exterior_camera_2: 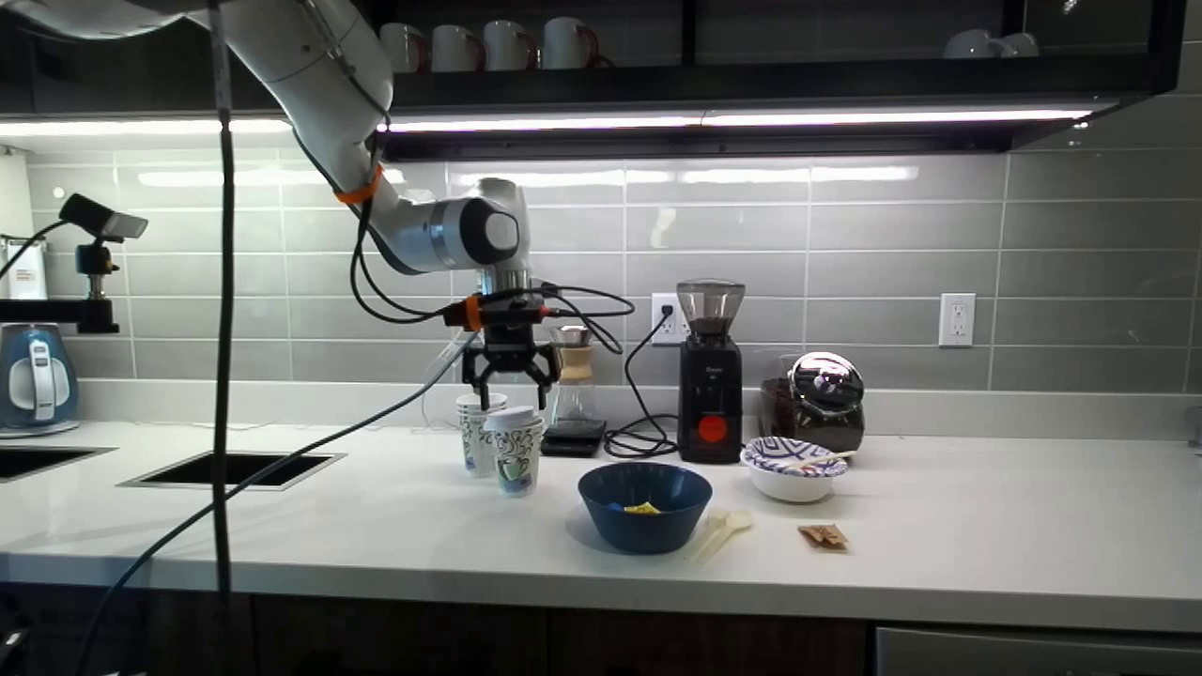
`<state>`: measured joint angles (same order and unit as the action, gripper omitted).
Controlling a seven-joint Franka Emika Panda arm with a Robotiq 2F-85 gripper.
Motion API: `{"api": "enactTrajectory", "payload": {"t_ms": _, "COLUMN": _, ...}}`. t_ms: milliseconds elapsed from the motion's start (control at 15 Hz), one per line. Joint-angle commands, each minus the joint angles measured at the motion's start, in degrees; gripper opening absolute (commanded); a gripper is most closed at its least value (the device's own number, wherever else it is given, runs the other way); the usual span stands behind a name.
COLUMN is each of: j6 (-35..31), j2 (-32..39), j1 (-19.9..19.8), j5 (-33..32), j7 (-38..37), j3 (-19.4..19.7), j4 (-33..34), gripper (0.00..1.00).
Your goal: Pick up the white lid and put it on single the paper cup
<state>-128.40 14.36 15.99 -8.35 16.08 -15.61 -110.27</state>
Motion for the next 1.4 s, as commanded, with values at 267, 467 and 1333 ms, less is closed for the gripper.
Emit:
{"api": "enactTrajectory", "payload": {"t_ms": 267, "j6": -0.84, "j2": -4.47, "j1": -0.52, "j5": 2.42, "j7": 1.3, "j3": -0.99, "j4": -4.43, "gripper": 1.0}}
{"api": "enactTrajectory", "payload": {"t_ms": 467, "j6": -2.54, "j2": -10.53, "j1": -0.19, "j5": 2.69, "j7": -0.19, "j3": -1.49, "j4": -10.5, "gripper": 1.0}}
{"api": "enactTrajectory", "payload": {"t_ms": 1333, "j6": -12.95, "j2": -32.1, "j1": 0.18, "j5": 1.53, "j7": -11.48, "j3": -0.31, "j4": -32.66, "gripper": 1.0}}
